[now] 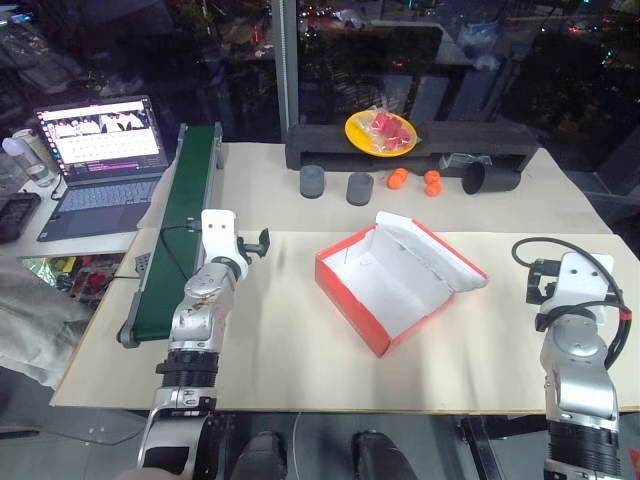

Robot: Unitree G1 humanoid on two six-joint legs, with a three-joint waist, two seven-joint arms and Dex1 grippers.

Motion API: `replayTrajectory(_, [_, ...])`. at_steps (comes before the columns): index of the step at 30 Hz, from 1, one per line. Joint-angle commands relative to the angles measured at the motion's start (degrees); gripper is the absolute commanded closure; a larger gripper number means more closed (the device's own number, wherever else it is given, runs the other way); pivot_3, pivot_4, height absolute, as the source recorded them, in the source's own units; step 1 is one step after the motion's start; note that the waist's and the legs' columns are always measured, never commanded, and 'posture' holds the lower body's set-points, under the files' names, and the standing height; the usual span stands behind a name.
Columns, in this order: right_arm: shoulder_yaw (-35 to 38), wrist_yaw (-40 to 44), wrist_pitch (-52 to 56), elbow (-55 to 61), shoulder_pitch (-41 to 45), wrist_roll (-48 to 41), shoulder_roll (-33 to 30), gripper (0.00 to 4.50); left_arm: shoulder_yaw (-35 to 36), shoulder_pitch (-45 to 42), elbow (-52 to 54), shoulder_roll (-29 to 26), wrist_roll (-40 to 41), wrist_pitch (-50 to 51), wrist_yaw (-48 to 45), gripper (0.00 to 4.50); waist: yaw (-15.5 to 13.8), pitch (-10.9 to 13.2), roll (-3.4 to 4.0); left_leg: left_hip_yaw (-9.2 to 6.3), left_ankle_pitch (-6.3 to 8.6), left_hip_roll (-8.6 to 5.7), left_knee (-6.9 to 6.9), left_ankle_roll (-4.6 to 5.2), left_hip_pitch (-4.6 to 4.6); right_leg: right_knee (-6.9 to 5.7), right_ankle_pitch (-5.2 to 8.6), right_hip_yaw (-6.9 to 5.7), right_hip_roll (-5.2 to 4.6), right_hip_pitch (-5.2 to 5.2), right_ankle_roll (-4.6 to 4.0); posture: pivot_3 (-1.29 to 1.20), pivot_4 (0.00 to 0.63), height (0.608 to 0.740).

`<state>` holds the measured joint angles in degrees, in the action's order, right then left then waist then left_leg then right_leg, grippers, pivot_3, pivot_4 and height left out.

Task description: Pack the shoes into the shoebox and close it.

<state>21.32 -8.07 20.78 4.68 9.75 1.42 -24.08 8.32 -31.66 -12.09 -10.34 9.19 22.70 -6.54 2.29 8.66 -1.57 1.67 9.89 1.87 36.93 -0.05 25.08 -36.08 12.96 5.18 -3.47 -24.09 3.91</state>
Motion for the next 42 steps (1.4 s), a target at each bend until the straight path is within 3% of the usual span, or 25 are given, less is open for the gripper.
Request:
replayTrajectory(1, [-4.13, 4.26, 4.91, 7.45, 6.22, -3.89, 1.39, 0.09, -1.17, -1.78, 1.64, -1.08, -1.69, -4.63, -0.76, 0.0, -0.01, 0.0, 0.0, 0.0, 0.0, 0.0, 0.0, 0.0, 0.0, 0.0, 0.0, 0.0, 0.0, 0.0, 0.0, 0.0, 0.15, 0.74])
replayTrajectory(4, [-14.34, 17.8, 15.87, 15.14, 18.92, -16.93, 4.66, 0.09, 1.42, -1.88, 3.59, -4.46, -2.27, -7.15, -0.04, 0.0, 2.31, 0.09, -0.01, 0.12, 0.0, 0.07, 0.0, 0.0, -0.02, -0.03, -0.16, 0.31, 0.13, -0.22, -0.06, 0.0, 0.15, 0.74])
replayTrajectory(6, [-18.01, 24.48, 20.23, 17.72, 21.53, -21.9, 4.69, 0.09, 4.33, -2.04, 3.1, -6.36, -1.6, -5.73, 1.43, 0.0, 2.88, 0.1, -0.01, -0.04, 0.0, 0.04, -0.01, 0.0, -0.25, -0.13, -0.28, 0.46, 0.24, -0.15, -0.13, 0.0, 0.15, 0.74])
replayTrajectory(10, [-20.73, 34.12, 26.36, 21.36, 23.59, -33.3, 4.51, 0.09, 9.72, -3.91, 1.63, -9.76, 1.39, 0.75, 3.08, 0.0, 1.17, -0.16, -0.46, -0.63, 0.04, 0.15, -0.2, 0.01, -0.39, -0.12, -0.12, -0.1, 0.44, 0.17, -0.2, 0.0, 0.15, 0.74])
replayTrajectory(16, [-26.1, 44.16, 27.81, 21.14, 24.95, -37.84, 2.13, 0.09, 12.49, -7.08, -4.33, -16.41, 2.66, 7.69, 0.64, 0.0, -0.75, -0.1, -0.64, -0.68, 0.05, -0.15, 0.02, -0.02, 0.19, 0.07, -0.16, -0.34, 0.02, -0.1, -0.14, 0.0, 0.15, 0.74])
replayTrajectory(25, [-29.64, 44.77, 28.27, 22.26, 21.13, -36.26, -0.22, 0.09, 8.37, -7.33, -6.41, -20.47, 2.39, 15.51, -5.28, 0.0, -1.16, -0.11, -0.67, -0.7, 0.04, -0.04, 0.01, -0.05, 0.16, -0.02, -0.15, -0.46, 0.09, -0.15, -0.18, 0.0, 0.15, 0.74])
replayTrajectory(42, [-24.31, 38.17, 35.61, 29.03, 12.34, -40.32, -2.03, 0.09, 5.99, -10.52, -1.75, -21.76, 1.23, 26.33, -4.83, 0.0, -1.27, -0.09, -0.73, -0.7, 0.04, -0.05, 0.01, -0.05, 0.17, -0.02, -0.15, -0.46, 0.09, -0.15, -0.18, 0.0, 0.15, 0.74])
